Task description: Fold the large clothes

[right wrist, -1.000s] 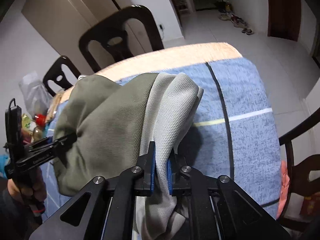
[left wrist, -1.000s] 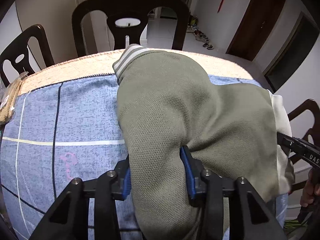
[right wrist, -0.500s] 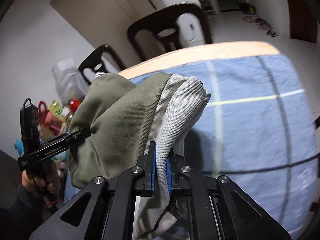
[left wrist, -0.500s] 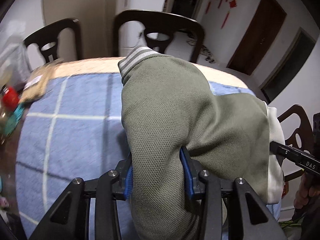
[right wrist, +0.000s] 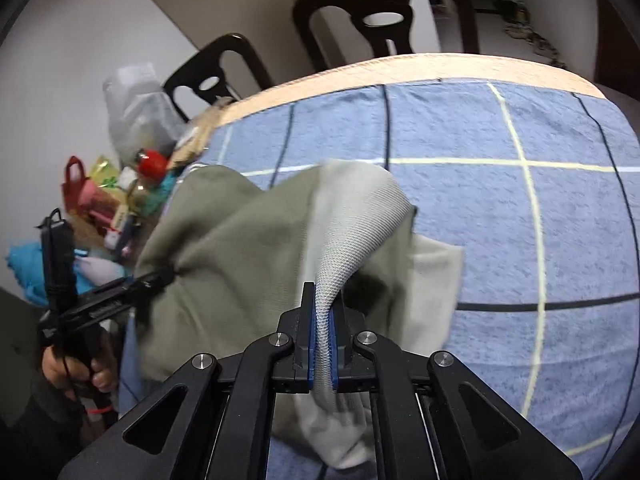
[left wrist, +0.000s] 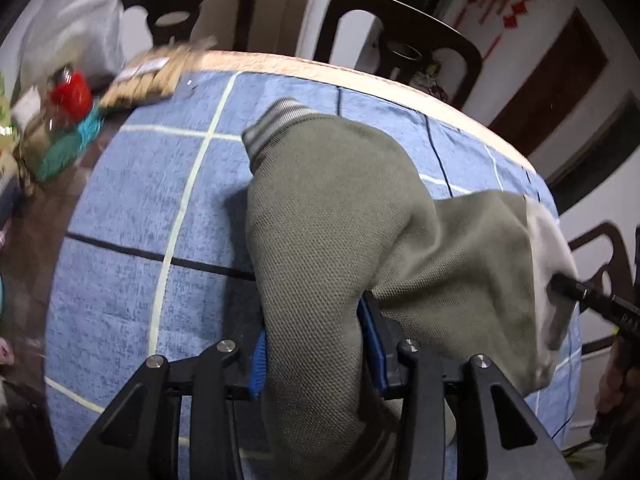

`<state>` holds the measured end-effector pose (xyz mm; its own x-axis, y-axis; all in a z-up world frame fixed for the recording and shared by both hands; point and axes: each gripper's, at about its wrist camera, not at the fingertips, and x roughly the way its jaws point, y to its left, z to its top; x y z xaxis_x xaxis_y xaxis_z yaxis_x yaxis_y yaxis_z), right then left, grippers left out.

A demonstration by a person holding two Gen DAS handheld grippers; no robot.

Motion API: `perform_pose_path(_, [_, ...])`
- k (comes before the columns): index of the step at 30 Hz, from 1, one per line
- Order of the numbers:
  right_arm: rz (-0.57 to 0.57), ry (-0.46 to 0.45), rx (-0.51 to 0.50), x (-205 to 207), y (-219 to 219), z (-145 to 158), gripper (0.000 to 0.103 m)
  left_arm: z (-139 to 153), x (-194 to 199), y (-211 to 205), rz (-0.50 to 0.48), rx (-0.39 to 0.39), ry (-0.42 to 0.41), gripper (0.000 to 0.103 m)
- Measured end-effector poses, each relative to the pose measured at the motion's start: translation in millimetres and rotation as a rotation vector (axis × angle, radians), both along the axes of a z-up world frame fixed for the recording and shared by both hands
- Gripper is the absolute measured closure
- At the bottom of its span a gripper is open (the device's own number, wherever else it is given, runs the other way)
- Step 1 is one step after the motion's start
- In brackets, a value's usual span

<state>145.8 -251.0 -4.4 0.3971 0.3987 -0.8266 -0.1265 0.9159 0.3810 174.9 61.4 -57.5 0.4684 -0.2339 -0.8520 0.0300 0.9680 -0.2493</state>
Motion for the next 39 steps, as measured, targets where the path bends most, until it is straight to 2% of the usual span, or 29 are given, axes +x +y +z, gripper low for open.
perform_pose_path(1, [-0.011, 0.004, -0.037, -1.4, -1.5, -1.3, 0.089, -2.8, 2.1, 3.8, 0.009, -0.015, 0.007, 0.058])
perform_pose_path(2, [-0.025, 0.011, -0.077, -3.2, -4.2, -3.7, 0.086, -4.6, 2.9, 5.6, 0.008, -0.029, 0.013, 0.057])
perform_pose_path(6, [-0.096, 0.141, -0.153, -18.2, -29.1, -33.2, 0.086, 2.0, -7.5, 7.6, -0.040, -0.025, 0.006, 0.055])
perform_pose_path(8, [-0.119, 0.156, -0.129, -27.3, -37.5, -36.4, 0.086, 8.4, -11.5, 13.6, -0.044, -0.035, 0.000, 0.056])
perform_pose_path(10, [-0.139, 0.137, -0.064, -37.5, -41.1, -30.3, 0.083, 22.3, -15.0, 23.5, -0.044, -0.070, -0.043, 0.056])
perform_pose_path(13, [-0.132, 0.099, 0.017, -40.7, -32.4, -21.6, 0.060, 40.9, -10.3, 26.3, -0.056, -0.080, -0.095, 0.055])
perform_pose_path(14, [-0.122, 0.093, 0.037, -38.2, -26.9, -20.7, 0.059, 42.8, -6.9, 24.1, -0.066, -0.075, -0.102, 0.055])
perform_pose_path(16, [-0.107, 0.100, 0.058, -31.5, -14.4, -25.2, 0.059, 41.4, 6.9, 15.8, -0.081, -0.047, -0.097, 0.055])
perform_pose_path(18, [-0.093, 0.136, 0.078, -26.9, -8.0, -36.2, 0.059, 31.5, 18.7, 8.3, -0.098, -0.055, -0.077, 0.055])
perform_pose_path(19, [-0.098, 0.161, 0.067, -25.2, -5.3, -44.2, 0.085, 25.2, 23.1, 4.8, -0.104, -0.056, -0.065, 0.055])
perform_pose_path(20, [-0.102, 0.168, 0.044, -27.8, -4.1, -46.6, 0.098, 19.1, 25.8, -0.6, -0.110, -0.053, -0.050, 0.056])
perform_pose_path(24, [-0.107, 0.084, -0.013, -48.4, -4.2, -28.5, 0.099, 10.3, 27.1, -19.7, -0.145, -0.028, -0.058, 0.055])
perform_pose_path(26, [-0.127, 0.110, -0.009, -53.8, -12.3, -37.2, 0.099, 7.9, 25.7, -23.2, -0.155, -0.028, -0.067, 0.051])
perform_pose_path(28, [-0.157, 0.174, 0.002, -54.4, -20.6, -61.5, 0.099, 0.0, 25.8, -27.3, -0.173, -0.044, -0.067, 0.051])
perform_pose_path(30, [-0.167, 0.181, 0.000, -50.9, -17.7, -67.4, 0.098, -5.6, 25.7, -35.3, -0.194, -0.002, -0.074, 0.051])
perform_pose_path(32, [-0.164, 0.173, -0.029, -45.9, -11.5, -62.4, 0.095, -2.3, 23.9, -39.9, -0.204, 0.042, -0.077, 0.051])
perform_pose_path(35, [-0.141, 0.156, -0.066, -44.2, -5.7, -50.3, 0.094, 14.2, 12.1, -29.9, -0.189, 0.005, -0.077, 0.051])
perform_pose_path(39, [-0.129, 0.078, -0.119, -49.6, -4.1, -17.6, 0.090, 32.0, -19.4, -9.6, -0.159, -0.020, -0.106, 0.051])
